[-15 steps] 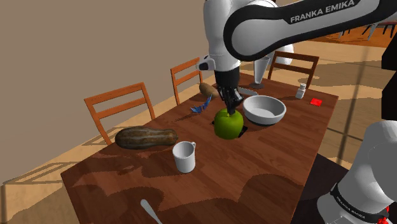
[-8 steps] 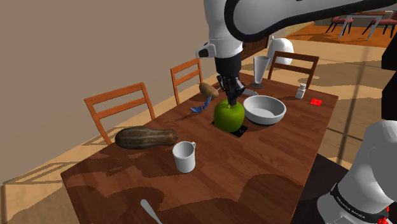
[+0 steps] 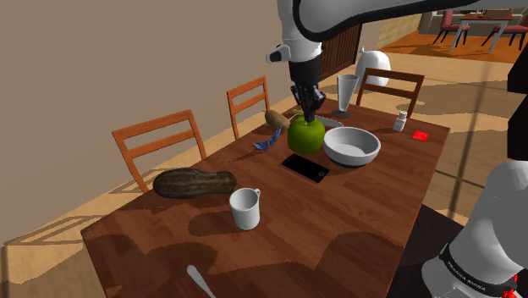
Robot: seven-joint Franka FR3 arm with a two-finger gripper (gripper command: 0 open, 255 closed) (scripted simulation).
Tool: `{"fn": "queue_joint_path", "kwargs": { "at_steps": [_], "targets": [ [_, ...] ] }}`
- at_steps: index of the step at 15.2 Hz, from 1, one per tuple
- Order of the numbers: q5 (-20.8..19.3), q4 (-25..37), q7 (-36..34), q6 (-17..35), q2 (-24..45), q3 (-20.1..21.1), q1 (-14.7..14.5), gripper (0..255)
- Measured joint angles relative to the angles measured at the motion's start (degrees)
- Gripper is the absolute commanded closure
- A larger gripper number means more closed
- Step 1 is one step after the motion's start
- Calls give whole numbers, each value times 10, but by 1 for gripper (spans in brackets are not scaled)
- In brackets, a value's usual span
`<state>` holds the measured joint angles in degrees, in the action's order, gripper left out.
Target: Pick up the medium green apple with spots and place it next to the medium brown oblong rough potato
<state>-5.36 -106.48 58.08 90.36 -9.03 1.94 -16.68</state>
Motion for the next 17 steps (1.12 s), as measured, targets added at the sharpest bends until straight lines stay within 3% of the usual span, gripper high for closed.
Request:
{"fn": "queue_joint_path", "kwargs": {
  "at_steps": [8,17],
  "targets": [
    [-14,84,93,8,82,-52,43,255],
    [-5,270,201,-23,225,-98,102,255]
  ]
}}
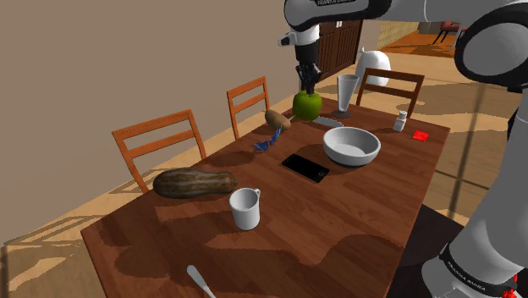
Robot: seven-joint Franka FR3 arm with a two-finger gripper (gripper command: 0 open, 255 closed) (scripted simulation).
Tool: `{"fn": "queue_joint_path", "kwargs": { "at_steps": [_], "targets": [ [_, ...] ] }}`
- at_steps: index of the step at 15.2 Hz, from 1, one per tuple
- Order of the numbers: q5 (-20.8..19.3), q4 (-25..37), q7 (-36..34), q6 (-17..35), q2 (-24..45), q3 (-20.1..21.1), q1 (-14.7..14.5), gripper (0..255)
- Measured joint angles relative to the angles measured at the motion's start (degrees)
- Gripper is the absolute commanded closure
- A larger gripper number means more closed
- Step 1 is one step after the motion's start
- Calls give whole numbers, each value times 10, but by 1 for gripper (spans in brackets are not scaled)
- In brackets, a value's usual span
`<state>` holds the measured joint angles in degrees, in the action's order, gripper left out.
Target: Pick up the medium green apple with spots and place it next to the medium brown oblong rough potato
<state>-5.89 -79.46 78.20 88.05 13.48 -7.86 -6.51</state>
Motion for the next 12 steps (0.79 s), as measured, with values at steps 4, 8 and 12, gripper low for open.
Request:
{"fn": "queue_joint_path", "kwargs": {
  "at_steps": [4,8,12],
  "targets": [
    [15,151,46,-43,103,-13,35,255],
    [32,337,86,-109,220,-20,76,255],
    [32,307,90,-82,217,-20,79,255]
  ]
}}
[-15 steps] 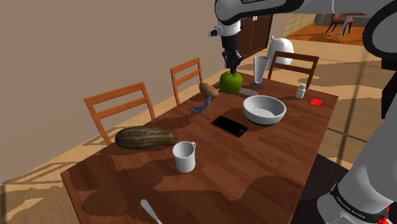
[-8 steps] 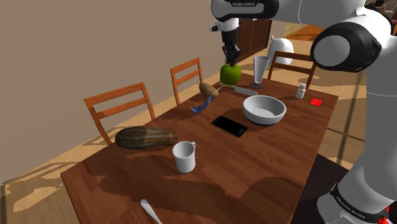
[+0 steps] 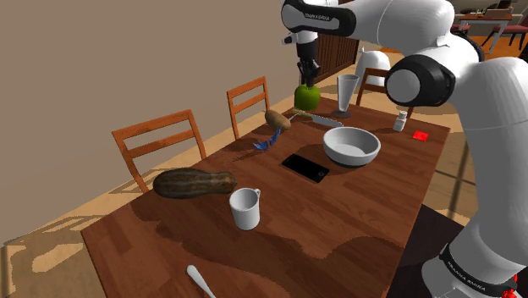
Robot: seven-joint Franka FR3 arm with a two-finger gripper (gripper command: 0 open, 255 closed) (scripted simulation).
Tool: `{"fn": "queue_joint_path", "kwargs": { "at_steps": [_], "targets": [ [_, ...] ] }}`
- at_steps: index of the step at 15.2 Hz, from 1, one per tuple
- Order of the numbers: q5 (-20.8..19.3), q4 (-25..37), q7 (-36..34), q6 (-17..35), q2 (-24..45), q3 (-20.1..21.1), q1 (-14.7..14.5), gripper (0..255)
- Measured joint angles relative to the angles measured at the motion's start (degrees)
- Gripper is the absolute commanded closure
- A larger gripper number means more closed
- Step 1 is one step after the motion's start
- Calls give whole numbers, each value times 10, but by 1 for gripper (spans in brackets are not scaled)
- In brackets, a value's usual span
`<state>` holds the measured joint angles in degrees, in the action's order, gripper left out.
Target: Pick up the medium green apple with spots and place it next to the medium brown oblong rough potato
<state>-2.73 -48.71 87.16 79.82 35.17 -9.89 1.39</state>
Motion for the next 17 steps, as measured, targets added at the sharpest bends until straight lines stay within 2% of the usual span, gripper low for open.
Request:
{"fn": "queue_joint_path", "kwargs": {
  "at_steps": [7,17],
  "targets": [
    [-4,-111,-8,78,-34,0,-7,255],
    [-7,-218,-17,167,-51,1,-12,255]
  ]
}}
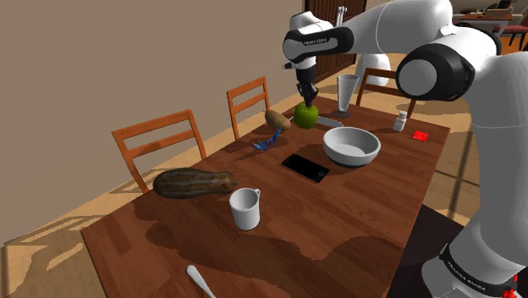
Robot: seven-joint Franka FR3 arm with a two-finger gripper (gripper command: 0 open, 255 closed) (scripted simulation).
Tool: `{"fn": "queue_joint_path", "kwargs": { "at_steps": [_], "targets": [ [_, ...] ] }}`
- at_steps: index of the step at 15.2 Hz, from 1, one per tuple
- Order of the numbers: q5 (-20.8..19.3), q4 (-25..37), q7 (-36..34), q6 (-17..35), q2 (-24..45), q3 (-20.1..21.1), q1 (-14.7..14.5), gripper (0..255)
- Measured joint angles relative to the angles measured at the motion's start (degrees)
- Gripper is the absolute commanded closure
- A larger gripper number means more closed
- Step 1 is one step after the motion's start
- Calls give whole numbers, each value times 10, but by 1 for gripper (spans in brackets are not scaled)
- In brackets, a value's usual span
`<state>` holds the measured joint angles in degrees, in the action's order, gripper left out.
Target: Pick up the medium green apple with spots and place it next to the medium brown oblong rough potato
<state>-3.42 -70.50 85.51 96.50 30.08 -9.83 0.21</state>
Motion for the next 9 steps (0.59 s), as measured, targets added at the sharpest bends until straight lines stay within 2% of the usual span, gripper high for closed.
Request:
{"fn": "queue_joint_path", "kwargs": {
  "at_steps": [9],
  "targets": [
    [0,-63,-8,66,4,1,-2,255]
  ]
}}
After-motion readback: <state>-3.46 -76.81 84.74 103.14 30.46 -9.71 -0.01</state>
